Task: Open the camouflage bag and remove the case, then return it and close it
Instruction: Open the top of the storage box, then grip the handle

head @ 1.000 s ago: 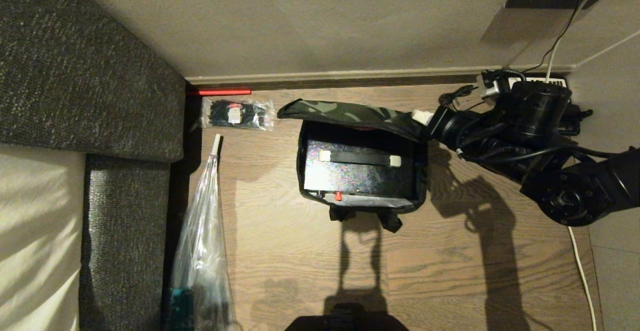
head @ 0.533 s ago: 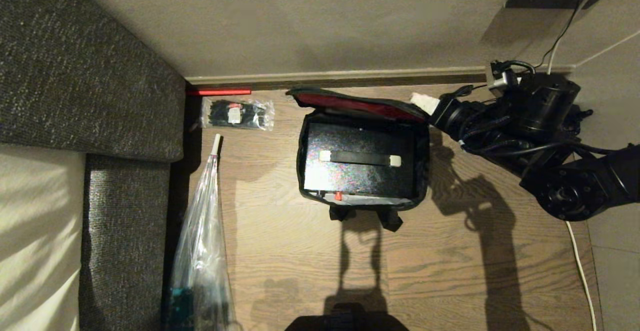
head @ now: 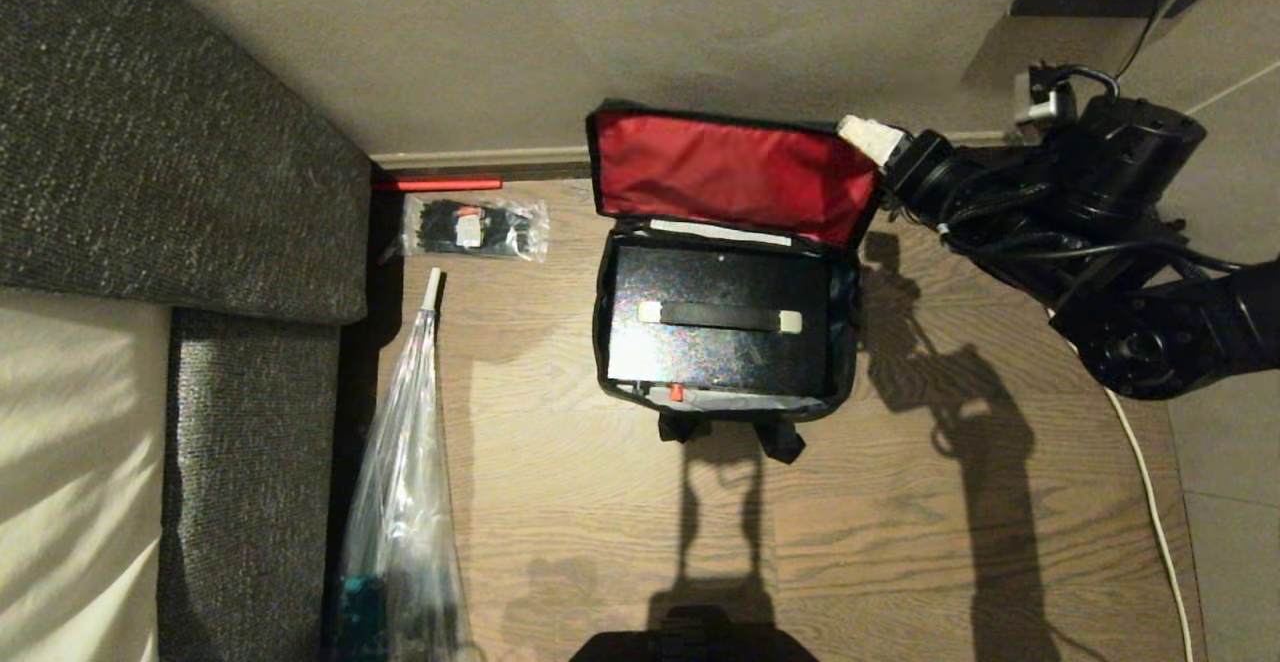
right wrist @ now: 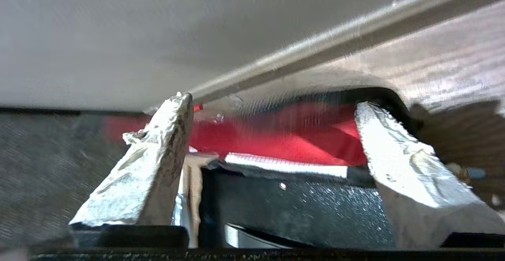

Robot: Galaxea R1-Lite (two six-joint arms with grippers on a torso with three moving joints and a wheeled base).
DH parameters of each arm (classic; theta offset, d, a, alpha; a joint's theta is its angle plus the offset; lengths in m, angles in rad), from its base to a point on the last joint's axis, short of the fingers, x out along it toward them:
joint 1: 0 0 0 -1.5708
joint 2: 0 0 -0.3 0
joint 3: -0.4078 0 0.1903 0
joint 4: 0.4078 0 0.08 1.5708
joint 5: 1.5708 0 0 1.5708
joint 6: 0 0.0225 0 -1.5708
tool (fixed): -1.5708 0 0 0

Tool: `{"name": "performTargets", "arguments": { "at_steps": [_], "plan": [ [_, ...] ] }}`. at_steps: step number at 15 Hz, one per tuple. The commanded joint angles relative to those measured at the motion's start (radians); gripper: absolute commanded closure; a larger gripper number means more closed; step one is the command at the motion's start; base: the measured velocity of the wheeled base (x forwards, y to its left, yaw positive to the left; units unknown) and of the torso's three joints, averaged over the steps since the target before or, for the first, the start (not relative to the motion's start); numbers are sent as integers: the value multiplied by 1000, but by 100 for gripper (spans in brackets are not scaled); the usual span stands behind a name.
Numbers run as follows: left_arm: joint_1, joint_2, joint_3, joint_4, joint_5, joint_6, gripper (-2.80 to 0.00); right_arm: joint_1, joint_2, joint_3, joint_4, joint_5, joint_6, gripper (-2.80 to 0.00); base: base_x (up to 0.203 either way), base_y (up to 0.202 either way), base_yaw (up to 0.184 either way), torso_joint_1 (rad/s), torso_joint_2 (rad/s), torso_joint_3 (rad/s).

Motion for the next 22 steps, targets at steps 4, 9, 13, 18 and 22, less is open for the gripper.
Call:
{"name": "performTargets", "arguments": {
  "at_steps": [4, 9, 13, 18, 22],
  "plan": [
    [0, 0, 0, 0, 0, -1, 0, -26, -28, 3, -78, -11, -1, -280, 0, 0, 0, 0, 0, 0],
    [0, 0, 0, 0, 0, -1, 0, -36, -201, 221, 9, 40, 9, 0, 0, 0, 0, 0, 0, 0],
    [0, 0, 0, 0, 0, -1, 0, -25, -449, 570, 51, 233, -1, 0, 0, 0, 0, 0, 0, 0],
    [0, 0, 0, 0, 0, -1, 0, -24, -843, 742, 492, 142, -115, 0, 0, 0, 0, 0, 0, 0],
    [0, 0, 0, 0, 0, -1, 0, -92, -1261, 775, 925, 30, -301, 0, 0, 0, 0, 0, 0, 0]
  ]
}}
